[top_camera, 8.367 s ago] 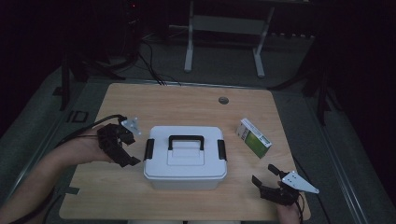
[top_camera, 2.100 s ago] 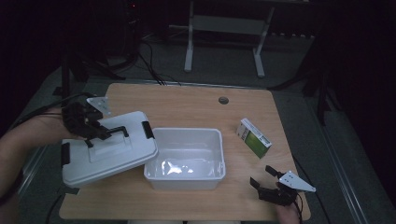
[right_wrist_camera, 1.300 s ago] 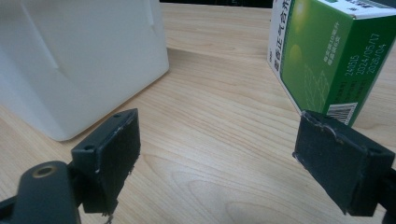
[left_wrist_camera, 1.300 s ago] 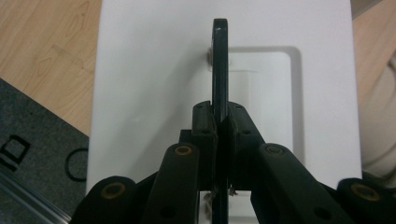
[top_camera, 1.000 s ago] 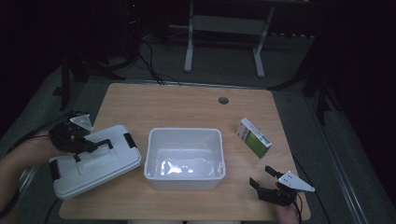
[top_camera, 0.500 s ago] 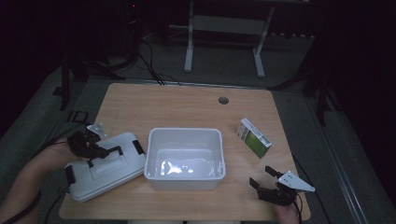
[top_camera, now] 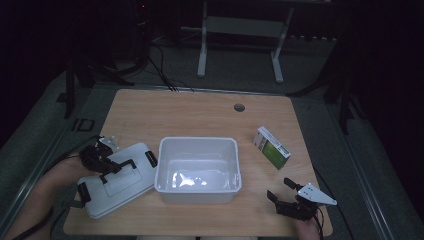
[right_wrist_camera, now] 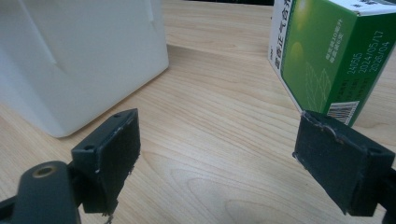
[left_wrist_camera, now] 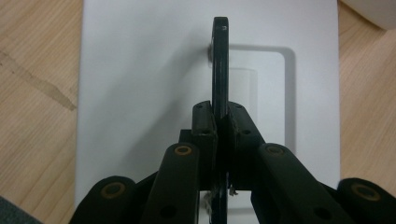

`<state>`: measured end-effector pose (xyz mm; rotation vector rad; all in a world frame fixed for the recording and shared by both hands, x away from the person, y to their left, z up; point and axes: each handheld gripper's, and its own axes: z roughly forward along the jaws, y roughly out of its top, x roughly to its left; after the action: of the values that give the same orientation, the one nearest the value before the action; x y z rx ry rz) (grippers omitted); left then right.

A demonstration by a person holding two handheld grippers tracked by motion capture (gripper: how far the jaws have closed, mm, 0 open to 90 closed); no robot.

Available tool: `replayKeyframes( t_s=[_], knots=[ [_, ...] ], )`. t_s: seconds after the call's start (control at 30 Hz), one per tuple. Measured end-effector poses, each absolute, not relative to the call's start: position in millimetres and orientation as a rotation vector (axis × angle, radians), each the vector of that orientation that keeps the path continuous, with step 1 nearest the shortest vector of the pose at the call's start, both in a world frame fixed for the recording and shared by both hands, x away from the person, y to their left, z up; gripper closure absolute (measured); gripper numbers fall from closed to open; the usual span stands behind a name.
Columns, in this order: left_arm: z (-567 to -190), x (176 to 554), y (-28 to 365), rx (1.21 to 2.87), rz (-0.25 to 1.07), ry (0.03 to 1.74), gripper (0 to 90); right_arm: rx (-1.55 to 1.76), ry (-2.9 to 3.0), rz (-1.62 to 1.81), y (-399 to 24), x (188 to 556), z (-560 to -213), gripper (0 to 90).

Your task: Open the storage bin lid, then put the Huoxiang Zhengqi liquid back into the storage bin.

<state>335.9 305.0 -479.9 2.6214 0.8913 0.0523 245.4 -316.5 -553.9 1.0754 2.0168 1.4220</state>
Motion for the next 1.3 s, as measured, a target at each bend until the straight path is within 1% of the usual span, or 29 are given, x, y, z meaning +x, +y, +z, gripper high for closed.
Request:
replayKeyframes(
  t_s=[0.13,0.17,0.23,0.27,0.3,0.33,0.37,0.4,0.43,0.5,0.57,0.6,0.7,0.77,0.9,1.03,1.17,1.23,1.3],
  knots=[
    [-480,337,305,2.616,0.061,0.913,82.5,1.076,2.017,1.421,-316,245,-554,14.1],
    [-479,337,306,2.594,0.032,0.921,78.5,1.075,2.016,1.422,-316,245,-554,14.1],
    [-478,335,306,2.570,0.033,0.929,65.3,1.078,2.018,1.418,-316,245,-554,14.1],
    [-478,335,306,2.570,0.033,0.929,62.4,1.077,2.017,1.418,-316,245,-554,14.1],
    [-477,335,306,2.568,0.030,0.942,62.4,1.077,2.017,1.418,-316,245,-554,14.1],
    [-476,333,307,2.570,0.064,0.950,58.1,1.077,2.018,1.417,-316,245,-554,14.1],
    [-476,333,307,2.570,0.064,0.950,53.3,1.077,2.018,1.418,-316,245,-554,14.1],
    [-476,332,309,2.555,0.076,0.974,50.2,1.077,2.018,1.417,-316,245,-554,14.1],
    [-476,332,311,2.554,0.088,0.984,50.0,1.076,2.019,1.416,-316,245,-553,14.1],
    [-476,331,312,2.541,0.091,0.999,40.9,1.076,2.016,1.418,-316,245,-553,14.1],
    [-476,329,316,2.515,0.124,1.026,39.9,1.073,2.015,1.419,-317,245,-552,14.1],
    [-476,329,316,2.515,0.124,1.026,37.8,1.073,2.015,1.419,-317,245,-552,14.1],
    [-477,326,320,2.504,0.150,1.058,37.7,1.079,2.008,1.412,-319,245,-551,13.9],
    [-478,325,326,2.473,0.149,1.080,34.8,1.093,2.001,1.399,-321,246,-550,13.9],
    [-476,322,329,2.450,0.155,1.079,34.6,1.116,2.009,1.401,-324,247,-546,13.8],
    [-478,318,329,2.480,0.166,1.066,34.6,1.174,2.032,1.428,-327,250,-538,12.3],
    [-478,317,330,2.481,0.169,1.066,34.6,1.146,2.037,1.439,-329,253,-533,11.8],
    [-478,317,330,2.476,0.164,1.066,34.6,1.133,2.035,1.389,-329,255,-529,12.2],
    [-478,317,330,2.475,0.157,1.064,34.6,1.135,2.032,1.330,-332,261,-524,15.7]
  ],
)
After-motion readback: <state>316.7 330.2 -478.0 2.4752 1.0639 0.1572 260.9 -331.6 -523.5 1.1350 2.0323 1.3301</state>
